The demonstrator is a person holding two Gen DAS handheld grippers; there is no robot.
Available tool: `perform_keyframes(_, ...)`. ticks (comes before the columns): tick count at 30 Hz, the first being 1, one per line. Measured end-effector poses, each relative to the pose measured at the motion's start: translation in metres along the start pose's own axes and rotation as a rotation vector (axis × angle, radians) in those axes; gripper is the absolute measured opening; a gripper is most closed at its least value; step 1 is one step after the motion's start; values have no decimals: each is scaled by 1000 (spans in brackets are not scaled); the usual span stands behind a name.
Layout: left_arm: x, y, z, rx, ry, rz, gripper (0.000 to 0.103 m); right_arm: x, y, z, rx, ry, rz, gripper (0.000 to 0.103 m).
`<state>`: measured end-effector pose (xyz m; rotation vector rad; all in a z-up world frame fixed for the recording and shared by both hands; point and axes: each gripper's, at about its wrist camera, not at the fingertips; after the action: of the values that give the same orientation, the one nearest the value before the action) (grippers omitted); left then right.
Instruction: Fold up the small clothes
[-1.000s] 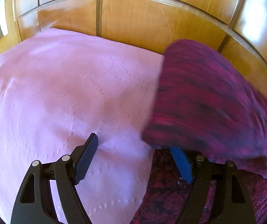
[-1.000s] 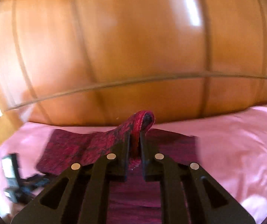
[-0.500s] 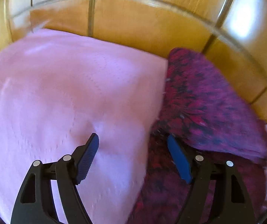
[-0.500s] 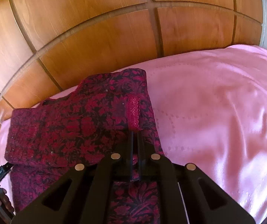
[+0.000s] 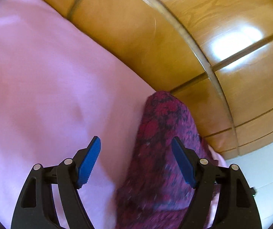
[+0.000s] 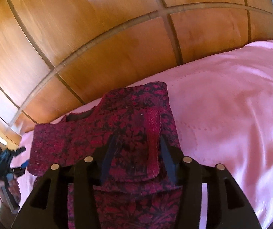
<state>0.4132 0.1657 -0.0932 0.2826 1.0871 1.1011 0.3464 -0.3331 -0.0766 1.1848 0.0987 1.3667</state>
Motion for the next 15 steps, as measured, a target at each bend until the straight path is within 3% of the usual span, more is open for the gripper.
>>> perform_keyframes(7,-5,-45,24,57,68,-140,75,1,-18,-3,17,44,-37,45)
perform_keyframes(8,-8,-50,26,65,71,-150,71,1,-19,-4,17,47,-38,44)
perform_keyframes(9,-12,-53,28,63,62,-156,48,1,-19,-4,17,52,-41,42)
perform_keyframes(10,-18,-53,29,63,39,-156,34,2,-19,-4,17,66,-46,39)
perform_keyframes(11,-26,-48,28,36,5,-115,30,5,-19,-5,10,83,-61,27)
perform_keyframes(12,-31,-42,26,8,-26,-93,23,9,-14,-4,-12,108,-86,9)
perform_keyframes(15,-50,-23,12,-47,-135,-6,21,22,6,-6,-75,171,-68,6)
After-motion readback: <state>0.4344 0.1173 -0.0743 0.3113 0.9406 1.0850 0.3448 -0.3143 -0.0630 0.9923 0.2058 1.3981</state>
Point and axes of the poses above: each gripper's, at about its wrist camera, not at the fingertips, and y roughly against the way its jaws point, x to its left, z to its top, and after that the axes turned 15 degrees about -y, right-handed
